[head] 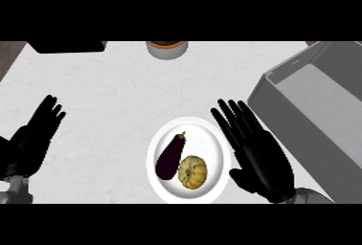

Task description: Pick the squash from the plate and place it in the cardboard box

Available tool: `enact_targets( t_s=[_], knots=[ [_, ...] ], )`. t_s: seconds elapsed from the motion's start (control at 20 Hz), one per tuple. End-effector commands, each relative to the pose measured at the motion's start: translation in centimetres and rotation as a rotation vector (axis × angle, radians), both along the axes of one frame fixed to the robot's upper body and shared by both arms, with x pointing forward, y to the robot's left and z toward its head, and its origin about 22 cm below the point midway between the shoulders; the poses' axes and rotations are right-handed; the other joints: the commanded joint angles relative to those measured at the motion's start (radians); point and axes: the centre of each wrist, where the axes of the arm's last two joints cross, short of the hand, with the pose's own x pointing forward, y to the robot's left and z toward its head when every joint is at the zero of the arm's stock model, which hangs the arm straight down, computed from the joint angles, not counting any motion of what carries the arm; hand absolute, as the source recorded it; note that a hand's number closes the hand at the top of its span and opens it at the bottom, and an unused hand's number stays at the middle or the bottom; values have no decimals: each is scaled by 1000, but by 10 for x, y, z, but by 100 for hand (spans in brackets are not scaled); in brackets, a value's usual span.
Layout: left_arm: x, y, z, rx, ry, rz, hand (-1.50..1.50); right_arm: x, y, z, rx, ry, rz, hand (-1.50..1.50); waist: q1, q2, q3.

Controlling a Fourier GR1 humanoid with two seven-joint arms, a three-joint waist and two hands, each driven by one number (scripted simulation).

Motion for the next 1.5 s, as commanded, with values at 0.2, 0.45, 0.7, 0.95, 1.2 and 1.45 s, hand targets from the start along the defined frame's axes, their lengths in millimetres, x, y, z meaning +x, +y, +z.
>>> enact_targets(
  t_s=[0.2, 0.45, 0.7, 0.95, 1.2, 1.45],
  knots=[
    [3, -1, 9, 0, -17, -17, 0, -24, 44, -12, -424, 140, -294, -150, 20, 14, 1],
    [6, -7, 14, -17, -35, -54, 0, -48, 118, -2, -496, 225, -439, -150, 48, 29, 6],
    [-2, -16, 9, -18, -23, -64, 0, -50, 144, -5, -515, 333, -543, -150, 66, 38, 11],
    [-2, -7, 13, -25, -25, -73, 0, -51, 143, -12, -554, 370, -605, -150, 68, 40, 11],
    [-4, -12, 21, -22, -29, -66, 0, -60, 142, -15, -588, 396, -636, -150, 65, 36, 12],
    [-1, -14, 16, -32, -35, -76, 0, -54, 144, -13, -579, 398, -634, -150, 66, 42, 12]
  ],
)
